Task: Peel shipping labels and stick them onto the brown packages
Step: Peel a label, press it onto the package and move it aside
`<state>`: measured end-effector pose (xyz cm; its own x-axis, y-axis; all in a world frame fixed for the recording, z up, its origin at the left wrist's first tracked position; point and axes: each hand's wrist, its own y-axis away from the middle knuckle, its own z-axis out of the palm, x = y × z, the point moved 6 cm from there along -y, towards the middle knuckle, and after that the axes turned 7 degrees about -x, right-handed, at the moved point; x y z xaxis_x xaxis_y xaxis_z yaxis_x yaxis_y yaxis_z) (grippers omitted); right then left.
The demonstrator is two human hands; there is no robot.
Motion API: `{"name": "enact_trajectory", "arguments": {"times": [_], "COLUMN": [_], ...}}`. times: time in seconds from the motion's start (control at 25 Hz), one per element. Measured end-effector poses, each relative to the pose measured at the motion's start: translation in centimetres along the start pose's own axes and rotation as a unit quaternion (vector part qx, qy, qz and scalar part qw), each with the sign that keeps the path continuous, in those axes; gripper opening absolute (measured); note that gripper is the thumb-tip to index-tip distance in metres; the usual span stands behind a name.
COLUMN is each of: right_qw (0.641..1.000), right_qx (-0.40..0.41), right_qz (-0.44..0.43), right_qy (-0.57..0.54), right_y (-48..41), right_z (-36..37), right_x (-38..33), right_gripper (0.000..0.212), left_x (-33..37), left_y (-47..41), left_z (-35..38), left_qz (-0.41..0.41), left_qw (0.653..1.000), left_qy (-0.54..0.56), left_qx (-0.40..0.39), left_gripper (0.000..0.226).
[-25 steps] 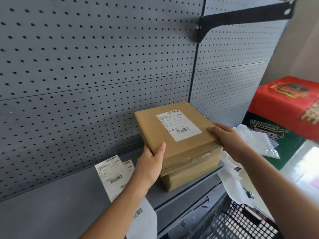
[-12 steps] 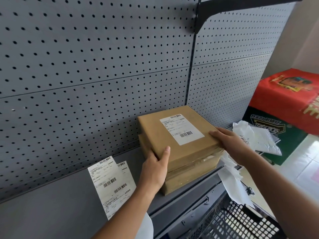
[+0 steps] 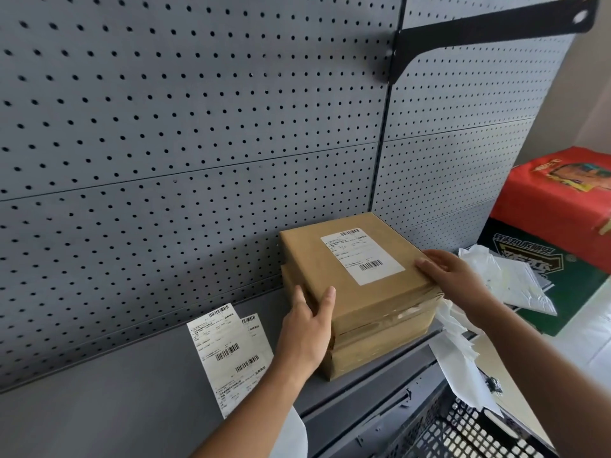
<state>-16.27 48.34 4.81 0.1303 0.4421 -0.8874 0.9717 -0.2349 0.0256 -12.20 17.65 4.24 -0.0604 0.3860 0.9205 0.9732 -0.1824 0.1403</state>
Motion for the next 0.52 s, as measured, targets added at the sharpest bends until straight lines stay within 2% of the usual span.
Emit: {"name": "enact_trajectory", "arguments": {"times": [0.08,0.24,0.36,0.52], "right_qw": [0.997,0.974,0.958,0.945], "right_qx": [0.045,0.094,0.086,0.058], "right_qz": [-0.03,-0.106,-0.148,-0.202], "right_qy": [0.061,0.174,0.23,0.251], "right_y": [0.5,1.7,2.4,3.6], "right_z": [-0.2,1.4,4.2,9.4], "right_x": [-1.3,-5.9,-9.0,-13.2], "right_gripper": [0.056,0.036,0.034,0.032], "left_x": [0.1,0.5,0.5,-0.3], "left_y": [0.4,1.1,2.0,4.4], "left_z": [-1.7,-6.8,-10.8,-17.1], "left_qz": [0.028,0.076,0.073,0.056], "left_qw": [0.997,0.967,0.947,0.928], "left_qy": [-0.065,-0.202,-0.255,-0.288], "left_qx": [0.036,0.135,0.18,0.229], "left_gripper": [0.079,0.059,0.05,0.049]}}
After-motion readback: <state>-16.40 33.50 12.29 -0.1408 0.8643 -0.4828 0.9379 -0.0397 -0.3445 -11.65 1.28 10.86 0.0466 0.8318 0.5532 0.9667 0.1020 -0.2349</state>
